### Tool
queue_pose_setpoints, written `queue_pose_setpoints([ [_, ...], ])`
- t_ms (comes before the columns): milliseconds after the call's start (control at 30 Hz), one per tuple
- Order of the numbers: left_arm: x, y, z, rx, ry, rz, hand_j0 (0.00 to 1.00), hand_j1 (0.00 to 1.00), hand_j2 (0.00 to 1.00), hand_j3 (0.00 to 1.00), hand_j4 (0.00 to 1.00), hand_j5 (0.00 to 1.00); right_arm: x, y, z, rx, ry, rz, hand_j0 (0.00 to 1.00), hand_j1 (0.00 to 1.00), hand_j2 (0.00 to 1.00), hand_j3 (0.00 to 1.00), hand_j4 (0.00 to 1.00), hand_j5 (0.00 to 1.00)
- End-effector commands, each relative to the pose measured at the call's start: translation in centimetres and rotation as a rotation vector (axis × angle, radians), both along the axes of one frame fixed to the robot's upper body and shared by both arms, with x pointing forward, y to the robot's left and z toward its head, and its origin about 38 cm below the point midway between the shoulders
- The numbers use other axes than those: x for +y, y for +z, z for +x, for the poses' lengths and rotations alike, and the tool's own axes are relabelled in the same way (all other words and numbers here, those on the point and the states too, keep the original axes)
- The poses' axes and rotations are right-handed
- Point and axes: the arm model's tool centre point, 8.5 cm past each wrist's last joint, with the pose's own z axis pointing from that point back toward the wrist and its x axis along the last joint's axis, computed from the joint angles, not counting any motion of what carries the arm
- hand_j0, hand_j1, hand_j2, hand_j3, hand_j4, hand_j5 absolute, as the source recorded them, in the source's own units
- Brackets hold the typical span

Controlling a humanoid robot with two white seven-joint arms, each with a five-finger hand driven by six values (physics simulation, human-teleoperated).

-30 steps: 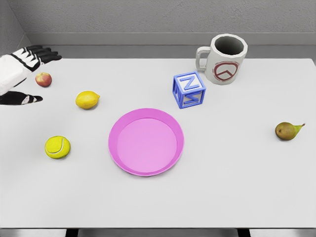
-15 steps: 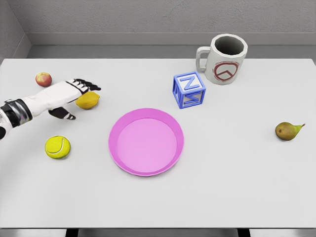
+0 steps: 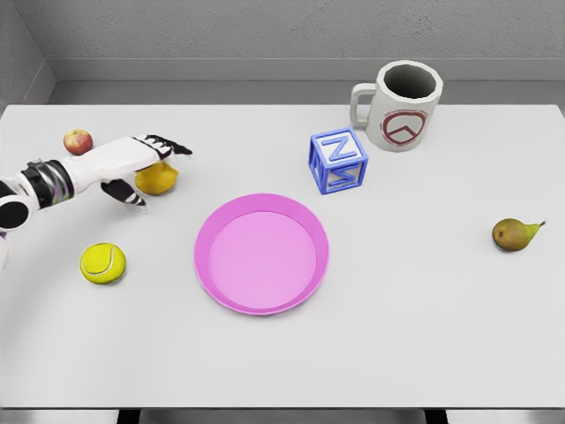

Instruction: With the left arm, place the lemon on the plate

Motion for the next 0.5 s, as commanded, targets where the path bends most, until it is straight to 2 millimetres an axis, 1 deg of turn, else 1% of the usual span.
queue_pose_setpoints([
  [0,1.0,-1.0,0.1,0.034,0.032,0.000,1.00,1.00,1.00,1.00,1.00,1.00,0.0,0.0,0.0,0.000,0.000,0.000,1.00,1.00,1.00,1.00,1.00,1.00],
  [67,1.0,-0.9,0.1,0.033,0.029,0.001,1.00,1.00,1.00,1.00,1.00,1.00,0.0,0.0,0.0,0.000,0.000,0.000,1.00,1.00,1.00,1.00,1.00,1.00],
  [133,0.2,-1.4,0.0,0.045,0.008,0.011,1.00,1.00,1.00,1.00,1.00,1.00,0.0,0.0,0.0,0.000,0.000,0.000,1.00,1.00,1.00,1.00,1.00,1.00],
  [200,-0.5,-1.2,0.3,0.043,-0.007,0.015,1.00,1.00,1.00,1.00,1.00,1.00,0.0,0.0,0.0,0.000,0.000,0.000,1.00,1.00,1.00,1.00,1.00,1.00],
  [300,-0.5,-1.1,0.5,0.041,-0.008,0.028,1.00,1.00,1.00,1.00,1.00,1.00,0.0,0.0,0.0,0.000,0.000,0.000,1.00,1.00,1.00,1.00,1.00,1.00],
  [367,-0.4,-1.3,0.5,0.041,-0.007,0.049,0.93,0.93,0.93,0.93,0.93,0.93,0.0,0.0,0.0,0.000,0.000,0.000,1.00,1.00,1.00,1.00,1.00,1.00],
  [433,-0.2,-1.1,0.5,0.036,-0.004,0.054,0.82,0.82,0.82,0.82,0.82,0.82,0.0,0.0,0.0,0.000,0.000,0.000,1.00,1.00,1.00,1.00,1.00,1.00],
  [467,-0.1,-1.1,0.5,0.037,-0.003,0.056,0.79,0.79,0.79,0.79,0.79,0.79,0.0,0.0,0.0,0.000,0.000,0.000,1.00,1.00,1.00,1.00,1.00,1.00],
])
